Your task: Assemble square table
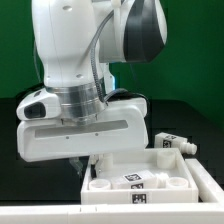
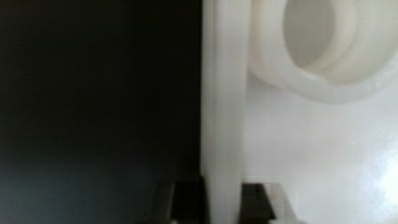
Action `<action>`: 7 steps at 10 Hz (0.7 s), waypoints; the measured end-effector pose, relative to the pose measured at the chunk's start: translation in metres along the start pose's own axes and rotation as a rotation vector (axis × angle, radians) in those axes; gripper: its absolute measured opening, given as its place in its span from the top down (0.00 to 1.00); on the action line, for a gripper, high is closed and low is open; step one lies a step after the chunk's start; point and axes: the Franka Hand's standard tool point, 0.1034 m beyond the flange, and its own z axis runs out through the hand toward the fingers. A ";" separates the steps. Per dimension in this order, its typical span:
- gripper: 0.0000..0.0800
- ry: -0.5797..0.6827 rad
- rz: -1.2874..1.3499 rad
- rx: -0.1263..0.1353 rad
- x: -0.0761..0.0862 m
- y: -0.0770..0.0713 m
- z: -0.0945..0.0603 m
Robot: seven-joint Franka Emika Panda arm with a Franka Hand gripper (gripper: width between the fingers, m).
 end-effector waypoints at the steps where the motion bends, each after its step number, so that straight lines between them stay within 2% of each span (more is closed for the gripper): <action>1: 0.93 0.000 0.000 0.000 0.000 0.000 0.000; 4: 0.93 0.000 -0.001 0.000 0.000 0.000 0.000; 6: 0.93 0.018 -0.043 -0.024 0.007 -0.012 0.001; 7: 0.93 0.027 -0.053 -0.029 0.011 -0.013 0.001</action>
Offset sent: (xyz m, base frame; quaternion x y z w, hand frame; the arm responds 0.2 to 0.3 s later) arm 0.0000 0.0000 0.0000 0.0000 0.0000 0.0000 1.0000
